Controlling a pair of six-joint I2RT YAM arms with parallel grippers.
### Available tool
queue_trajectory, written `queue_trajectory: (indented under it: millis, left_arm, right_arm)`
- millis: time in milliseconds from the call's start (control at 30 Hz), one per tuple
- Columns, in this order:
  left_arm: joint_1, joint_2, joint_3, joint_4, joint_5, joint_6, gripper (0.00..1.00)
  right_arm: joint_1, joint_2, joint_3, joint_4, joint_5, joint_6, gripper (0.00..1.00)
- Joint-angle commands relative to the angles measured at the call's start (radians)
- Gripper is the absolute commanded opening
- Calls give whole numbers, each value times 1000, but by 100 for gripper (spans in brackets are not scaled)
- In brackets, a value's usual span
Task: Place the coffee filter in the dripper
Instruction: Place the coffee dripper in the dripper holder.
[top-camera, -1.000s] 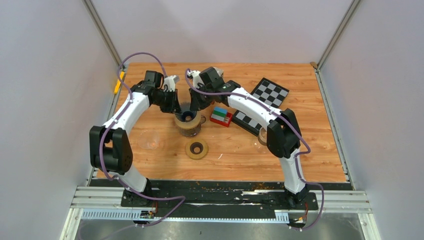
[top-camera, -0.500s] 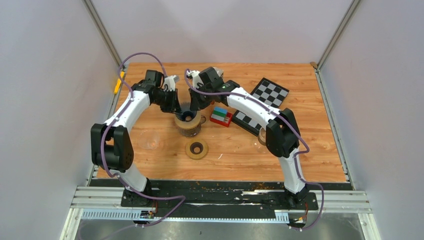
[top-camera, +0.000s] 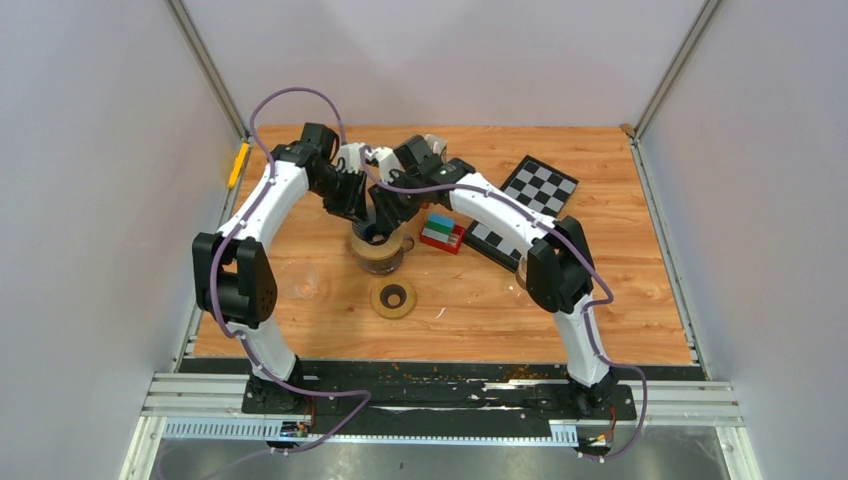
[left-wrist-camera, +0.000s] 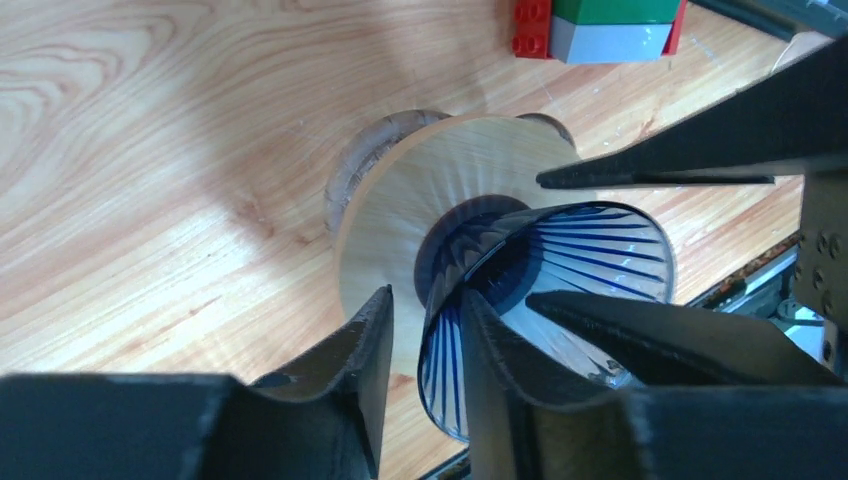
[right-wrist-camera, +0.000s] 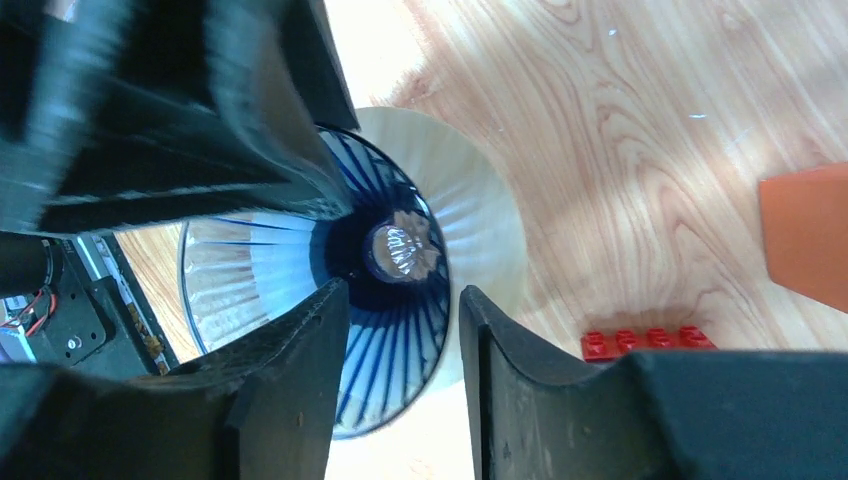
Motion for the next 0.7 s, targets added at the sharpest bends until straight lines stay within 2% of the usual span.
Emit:
queue_trajectory:
  millis: [0, 100, 200, 367, 500, 667]
  left_arm:
    - [0, -9, 130, -80, -25, 27, 43]
    - [0, -8, 199, -97, -34, 19, 51]
    - [0, 1, 283, -99, -30, 6, 58]
    - [-3, 39, 400, -7, 19, -29, 69]
    - [-29, 94, 486, 111, 33, -58, 69]
    - [-115, 190, 598, 224, -4, -31, 67]
  right_arm:
    - [-45, -82, 54, -5, -40, -23, 46]
    - [-74, -130, 46, 0, -55, -24, 49]
    - [-107, -176, 26, 9, -72, -21, 57]
    - [-181, -281, -50, 35, -103, -33, 64]
    - [-266, -387, -161, 75, -140, -52, 64]
    - [-394, -531, -357, 139, -222, -95, 62]
